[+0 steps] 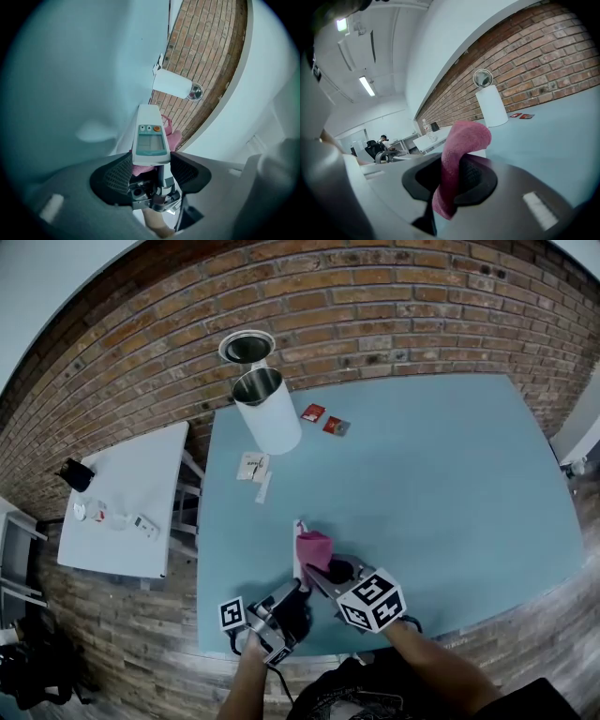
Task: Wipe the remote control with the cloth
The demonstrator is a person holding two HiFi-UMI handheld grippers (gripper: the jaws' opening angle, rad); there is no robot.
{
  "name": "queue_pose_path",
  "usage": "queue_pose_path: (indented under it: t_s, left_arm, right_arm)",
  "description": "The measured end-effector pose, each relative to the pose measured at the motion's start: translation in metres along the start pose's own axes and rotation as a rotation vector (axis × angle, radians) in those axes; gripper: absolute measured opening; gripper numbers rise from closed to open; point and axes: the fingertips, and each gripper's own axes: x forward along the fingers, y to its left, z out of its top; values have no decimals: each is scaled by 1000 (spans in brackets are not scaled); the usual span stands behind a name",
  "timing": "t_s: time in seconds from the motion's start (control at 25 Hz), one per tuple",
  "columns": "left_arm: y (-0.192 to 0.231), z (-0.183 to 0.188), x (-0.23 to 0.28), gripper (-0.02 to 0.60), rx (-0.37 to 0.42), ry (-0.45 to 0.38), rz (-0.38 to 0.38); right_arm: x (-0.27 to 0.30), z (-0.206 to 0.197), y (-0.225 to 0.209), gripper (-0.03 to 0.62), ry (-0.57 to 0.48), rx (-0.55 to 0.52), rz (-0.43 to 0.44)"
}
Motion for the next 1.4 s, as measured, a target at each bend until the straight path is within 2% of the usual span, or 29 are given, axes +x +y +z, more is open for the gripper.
queue_pose_path:
  t_s: [0.48, 0.72, 1.0, 1.4]
  left_arm:
    - [-2, -4, 6, 244, -30, -29, -34]
    - [-4, -6, 11, 244, -53, -35, -63]
    - [-4, -8, 12, 242, -61, -55, -72]
    - [-2, -11, 10, 242, -46, -54, -61]
  right_arm:
    - [-30, -8, 32, 66, -38, 60, -15]
    - [-44, 7, 49, 66, -111, 144, 24]
    - [-36, -7, 42, 66, -113, 252, -18]
    - [-37, -23, 39, 66, -59, 228, -52]
